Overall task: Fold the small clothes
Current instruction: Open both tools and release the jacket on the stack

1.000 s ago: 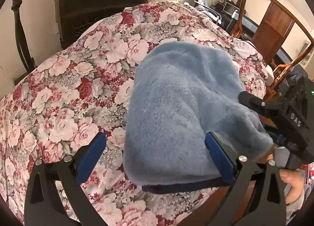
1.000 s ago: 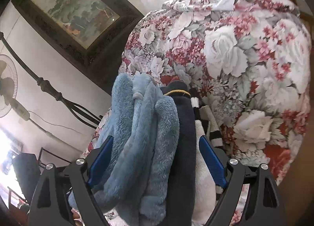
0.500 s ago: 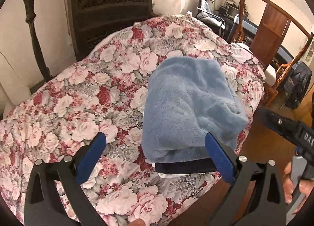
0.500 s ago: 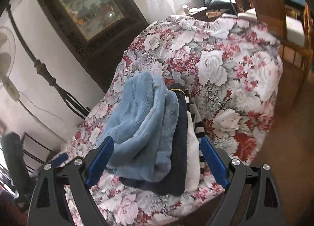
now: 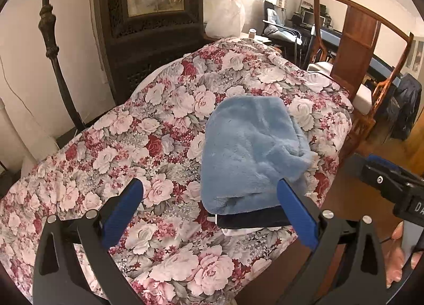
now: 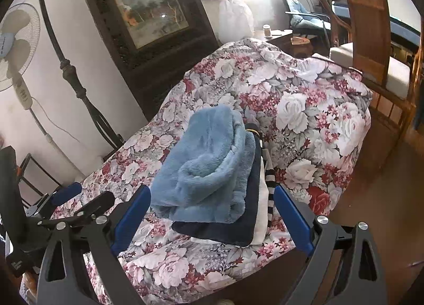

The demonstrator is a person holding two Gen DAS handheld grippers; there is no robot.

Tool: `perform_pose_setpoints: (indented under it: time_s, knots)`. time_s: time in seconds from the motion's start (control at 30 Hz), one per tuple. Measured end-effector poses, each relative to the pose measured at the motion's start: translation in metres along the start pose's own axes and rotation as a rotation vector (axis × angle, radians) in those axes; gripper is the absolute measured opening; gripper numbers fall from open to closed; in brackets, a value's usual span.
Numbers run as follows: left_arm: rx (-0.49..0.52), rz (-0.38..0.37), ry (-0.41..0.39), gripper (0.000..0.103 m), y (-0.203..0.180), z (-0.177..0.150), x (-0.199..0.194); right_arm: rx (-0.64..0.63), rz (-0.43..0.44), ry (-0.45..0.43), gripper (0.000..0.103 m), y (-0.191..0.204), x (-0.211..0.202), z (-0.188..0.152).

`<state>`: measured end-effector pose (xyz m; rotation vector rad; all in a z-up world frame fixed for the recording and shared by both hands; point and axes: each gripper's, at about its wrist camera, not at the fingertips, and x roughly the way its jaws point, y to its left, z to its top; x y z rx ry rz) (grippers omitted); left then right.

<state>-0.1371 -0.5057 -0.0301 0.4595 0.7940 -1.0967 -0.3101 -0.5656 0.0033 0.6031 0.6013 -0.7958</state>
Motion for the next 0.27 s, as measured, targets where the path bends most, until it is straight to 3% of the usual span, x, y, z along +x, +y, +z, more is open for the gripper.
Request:
perform_pose_setpoints:
  time_s: [0.27]
  knots:
    - [0.03, 0.005, -0.005, 0.098, -0.011, 0.001, -0.016, -0.003, -0.009, -0.005, 0.095, 0.002, -0.015, -0.002]
